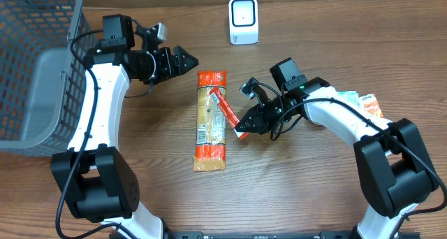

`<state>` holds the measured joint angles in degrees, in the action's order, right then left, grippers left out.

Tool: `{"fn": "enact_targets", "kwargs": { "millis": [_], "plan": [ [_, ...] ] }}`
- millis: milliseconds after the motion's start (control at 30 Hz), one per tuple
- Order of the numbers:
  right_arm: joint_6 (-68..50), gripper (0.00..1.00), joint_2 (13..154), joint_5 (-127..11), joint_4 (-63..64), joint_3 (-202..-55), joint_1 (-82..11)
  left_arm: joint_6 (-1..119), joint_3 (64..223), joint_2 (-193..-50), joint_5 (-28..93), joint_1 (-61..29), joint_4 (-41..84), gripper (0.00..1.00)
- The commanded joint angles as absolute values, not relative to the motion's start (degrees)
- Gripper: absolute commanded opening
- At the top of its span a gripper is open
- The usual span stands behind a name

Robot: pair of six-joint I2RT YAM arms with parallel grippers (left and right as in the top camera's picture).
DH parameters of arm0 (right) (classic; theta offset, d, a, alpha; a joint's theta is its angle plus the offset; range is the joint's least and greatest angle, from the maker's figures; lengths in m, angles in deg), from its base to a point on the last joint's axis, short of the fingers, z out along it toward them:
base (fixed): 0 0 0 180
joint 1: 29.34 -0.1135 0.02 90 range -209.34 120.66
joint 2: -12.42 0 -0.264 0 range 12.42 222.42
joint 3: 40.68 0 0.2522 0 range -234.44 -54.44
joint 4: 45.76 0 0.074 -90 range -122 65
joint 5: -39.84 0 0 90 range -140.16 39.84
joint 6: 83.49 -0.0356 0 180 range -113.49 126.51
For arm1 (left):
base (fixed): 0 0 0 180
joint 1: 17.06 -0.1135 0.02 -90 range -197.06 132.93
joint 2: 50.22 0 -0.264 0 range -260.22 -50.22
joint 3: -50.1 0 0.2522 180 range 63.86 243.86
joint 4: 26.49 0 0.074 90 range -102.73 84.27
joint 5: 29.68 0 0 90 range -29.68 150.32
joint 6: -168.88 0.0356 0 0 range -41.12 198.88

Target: Scan the item barcode

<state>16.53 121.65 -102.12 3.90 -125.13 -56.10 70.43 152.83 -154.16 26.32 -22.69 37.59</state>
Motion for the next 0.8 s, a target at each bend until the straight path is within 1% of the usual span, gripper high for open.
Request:
{"fn": "enact_targets", "kwargs": {
  "millis": [0, 33, 133, 167, 333, 667, 767],
  "plan": [
    [19.7, 0.04, 120.1, -97.3, 4.4, -124.9, -56.3, 68.6, 153.2, -153.9, 41.6, -22.7, 39.2, 0.86],
    [21.0, 0.04, 120.1, -97.4, 4.9, -124.9, -56.3, 68.6, 153.1, -153.9, 43.8, -22.7, 39.6, 0.88],
    [25.6, 0.04, 120.1, -97.6, 7.3, -124.9, -56.3, 68.7, 153.1, -153.9, 49.5, -22.7, 40.6, 0.98],
    [29.0, 0.04, 120.1, -99.0, 8.9, -124.9, -56.3, 69.2, 153.1, -153.9, 50.9, -22.7, 40.9, 1.0],
    [46.9, 0.04, 119.6, -106.5, 21.2, -126.4, -56.2, 71.5, 153.1, -154.0, 51.9, -22.7, 40.4, 1.0],
    [73.7, 0.04, 114.0, -104.7, 49.1, -133.6, -56.2, 73.1, 153.1, -154.0, 52.0, -22.7, 39.8, 1.0],
    [77.8, 0.04, 112.0, -104.7, 53.9, -136.0, -56.2, 73.1, 153.1, -154.0, 52.0, -22.7, 39.8, 1.0]
  ]
}}
